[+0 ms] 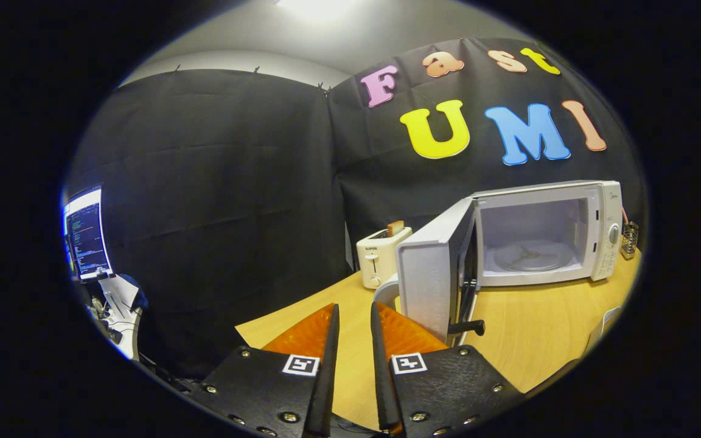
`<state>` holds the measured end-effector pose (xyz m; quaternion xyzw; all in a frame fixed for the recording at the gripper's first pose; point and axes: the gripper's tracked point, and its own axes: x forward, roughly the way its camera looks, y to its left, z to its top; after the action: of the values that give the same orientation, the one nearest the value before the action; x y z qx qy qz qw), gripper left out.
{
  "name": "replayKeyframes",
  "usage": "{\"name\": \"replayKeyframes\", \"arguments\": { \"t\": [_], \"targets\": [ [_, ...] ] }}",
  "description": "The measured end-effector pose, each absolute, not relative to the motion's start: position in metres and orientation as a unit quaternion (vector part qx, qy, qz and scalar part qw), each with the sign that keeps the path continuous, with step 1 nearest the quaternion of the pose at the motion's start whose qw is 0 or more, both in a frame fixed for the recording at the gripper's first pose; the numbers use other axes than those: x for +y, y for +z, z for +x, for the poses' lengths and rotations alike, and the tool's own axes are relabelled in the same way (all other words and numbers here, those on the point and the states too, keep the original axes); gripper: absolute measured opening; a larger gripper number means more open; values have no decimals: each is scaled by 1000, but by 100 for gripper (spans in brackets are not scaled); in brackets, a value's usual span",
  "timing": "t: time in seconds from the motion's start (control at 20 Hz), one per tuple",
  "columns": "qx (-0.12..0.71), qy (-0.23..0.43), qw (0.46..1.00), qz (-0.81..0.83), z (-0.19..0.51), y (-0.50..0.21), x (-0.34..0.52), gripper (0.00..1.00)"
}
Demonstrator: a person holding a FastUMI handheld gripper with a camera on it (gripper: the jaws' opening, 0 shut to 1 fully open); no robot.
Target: Open the microwave, put the food inside, and close the microwave door.
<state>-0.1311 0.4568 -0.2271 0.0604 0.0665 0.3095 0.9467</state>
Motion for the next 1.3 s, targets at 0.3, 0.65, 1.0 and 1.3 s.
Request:
{"name": "replayKeyframes", "arguments": {
  "t": [0.3, 0.65, 1.0, 1.3],
  "targets": [
    [16, 362, 931, 47, -125, -204, 504, 36],
    [1, 403, 911, 90, -152, -157, 494, 52],
    [-48, 245, 967, 47, -123, -108, 346, 51],
    [-59, 80, 995, 29, -97, -112, 203, 51]
  ]
}}
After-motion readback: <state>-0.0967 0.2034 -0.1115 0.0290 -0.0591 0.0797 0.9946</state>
